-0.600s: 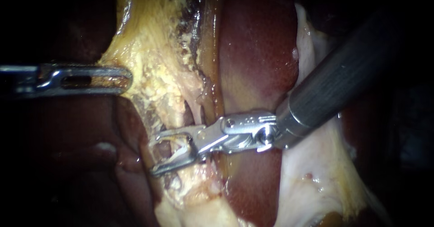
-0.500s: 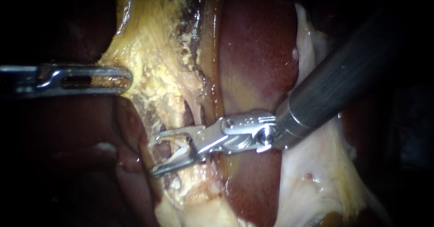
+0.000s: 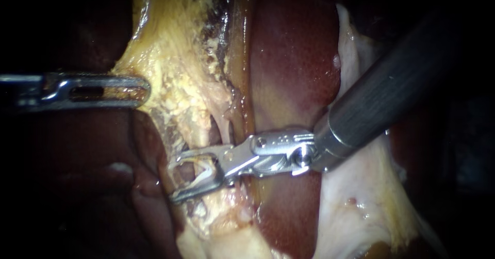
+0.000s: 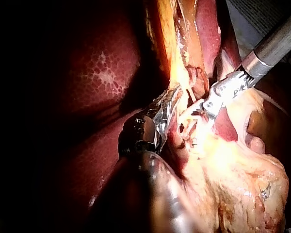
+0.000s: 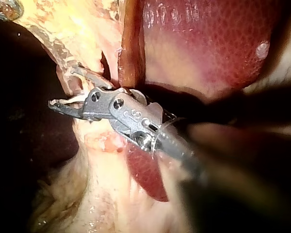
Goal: Clipping second clip left tube
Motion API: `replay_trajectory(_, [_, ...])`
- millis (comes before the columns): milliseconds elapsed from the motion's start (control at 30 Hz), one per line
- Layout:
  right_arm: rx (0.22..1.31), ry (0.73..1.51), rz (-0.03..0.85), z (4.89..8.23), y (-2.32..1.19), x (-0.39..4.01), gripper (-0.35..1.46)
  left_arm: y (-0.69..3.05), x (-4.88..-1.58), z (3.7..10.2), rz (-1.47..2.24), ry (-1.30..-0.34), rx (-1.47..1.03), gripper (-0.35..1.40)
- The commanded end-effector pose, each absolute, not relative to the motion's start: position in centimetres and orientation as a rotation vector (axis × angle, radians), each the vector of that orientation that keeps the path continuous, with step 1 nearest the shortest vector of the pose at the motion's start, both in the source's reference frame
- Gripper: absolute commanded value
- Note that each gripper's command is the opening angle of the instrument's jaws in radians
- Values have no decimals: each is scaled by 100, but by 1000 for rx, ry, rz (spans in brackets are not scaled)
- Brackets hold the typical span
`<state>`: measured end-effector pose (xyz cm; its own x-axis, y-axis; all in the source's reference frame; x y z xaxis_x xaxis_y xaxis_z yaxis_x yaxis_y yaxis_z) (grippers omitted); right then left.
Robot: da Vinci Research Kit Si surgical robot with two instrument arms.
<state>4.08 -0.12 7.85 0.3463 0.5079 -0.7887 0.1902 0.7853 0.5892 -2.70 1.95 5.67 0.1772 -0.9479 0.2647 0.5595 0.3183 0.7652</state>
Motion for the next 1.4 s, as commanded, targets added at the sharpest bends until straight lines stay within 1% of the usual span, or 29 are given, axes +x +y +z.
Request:
replay_trajectory(33, [677,1225,227,785,-13,408,52,196,-268,567,-1152,-822,582,-35])
replay_trajectory(200, [682,1226,222,777,-16,403,53,207,-253,564,-1160,-818,567,-35])
replay_trajectory(400, [690,1232,225,748,-15,390,53,214,-238,564,-1167,-818,556,-35])
replay_trajectory(567, [686,1241,247,720,-4,372,53,214,-237,564,-1167,-818,556,-35])
replay_trajectory(767, [683,1238,270,704,15,339,54,215,-234,563,-1168,-818,554,-35])
replay_trajectory(933, [680,1237,277,706,20,326,54,218,-232,560,-1172,-819,551,-35])
replay_trajectory(1400, [689,1223,304,740,8,332,54,216,-231,551,-1173,-827,549,-35])
